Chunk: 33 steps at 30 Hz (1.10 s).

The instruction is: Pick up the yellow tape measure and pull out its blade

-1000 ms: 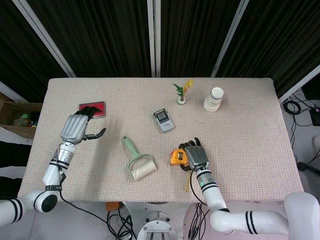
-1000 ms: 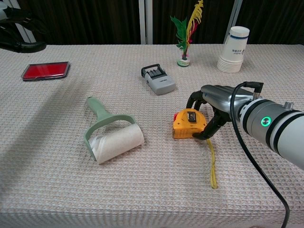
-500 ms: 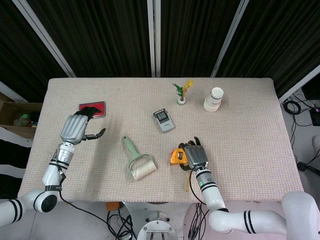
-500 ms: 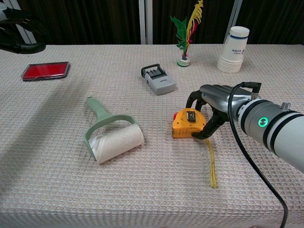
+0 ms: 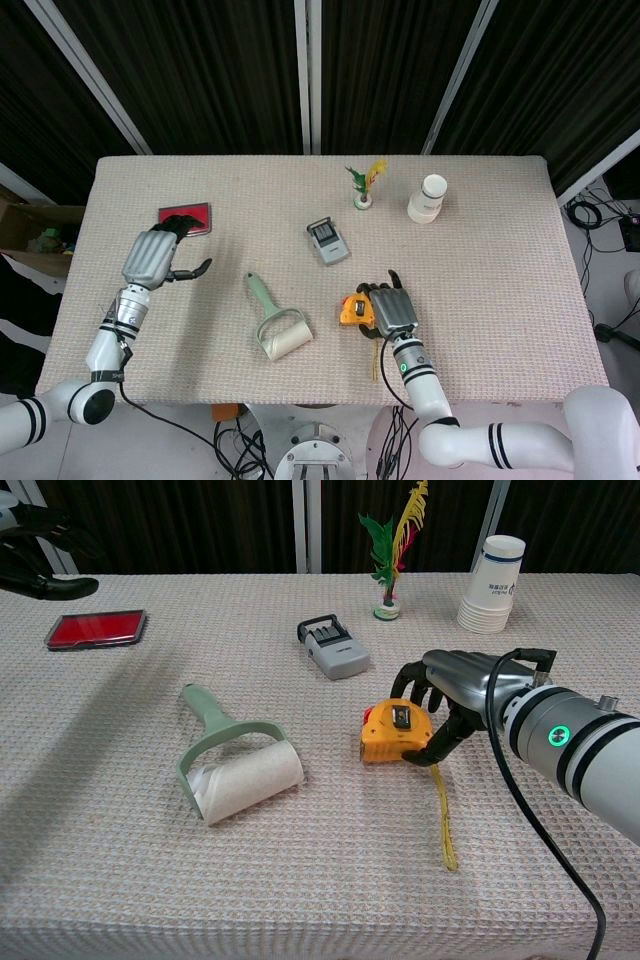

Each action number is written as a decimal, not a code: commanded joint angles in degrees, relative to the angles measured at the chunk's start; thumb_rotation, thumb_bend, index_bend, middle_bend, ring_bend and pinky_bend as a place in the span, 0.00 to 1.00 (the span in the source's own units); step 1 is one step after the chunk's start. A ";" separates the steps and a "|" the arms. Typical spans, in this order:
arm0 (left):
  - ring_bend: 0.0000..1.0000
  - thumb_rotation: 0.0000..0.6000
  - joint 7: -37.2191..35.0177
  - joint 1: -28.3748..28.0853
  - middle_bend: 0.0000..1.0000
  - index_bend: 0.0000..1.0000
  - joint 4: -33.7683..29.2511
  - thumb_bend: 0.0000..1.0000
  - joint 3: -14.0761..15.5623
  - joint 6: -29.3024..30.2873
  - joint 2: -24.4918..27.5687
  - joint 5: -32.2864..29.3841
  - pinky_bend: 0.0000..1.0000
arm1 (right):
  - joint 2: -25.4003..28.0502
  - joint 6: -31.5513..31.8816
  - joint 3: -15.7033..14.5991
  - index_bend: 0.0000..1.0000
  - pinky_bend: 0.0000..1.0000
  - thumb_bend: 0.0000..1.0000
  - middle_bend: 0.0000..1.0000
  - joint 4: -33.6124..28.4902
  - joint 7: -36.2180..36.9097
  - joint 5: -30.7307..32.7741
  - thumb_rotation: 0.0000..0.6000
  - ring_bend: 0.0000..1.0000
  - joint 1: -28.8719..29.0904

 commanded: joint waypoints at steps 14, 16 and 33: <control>0.15 0.54 -0.08 0.30 0.21 0.26 -0.97 0.26 -0.18 1.52 0.03 1.20 0.30 | 0.25 0.91 3.64 0.90 0.00 0.32 0.68 4.36 18.23 -10.60 1.00 0.37 -4.54; 0.15 0.58 -0.33 0.33 0.21 0.26 -1.23 0.26 -0.27 1.96 -0.13 1.66 0.30 | -0.35 0.05 4.85 0.91 0.00 0.32 0.68 5.56 22.82 -11.47 1.00 0.37 -5.07; 0.20 1.00 10.16 0.84 0.25 0.27 -1.14 0.26 -5.43 15.14 -7.82 0.33 0.31 | -13.78 -4.84 19.29 0.96 0.00 0.29 0.72 17.05 49.05 -11.99 1.00 0.39 -0.92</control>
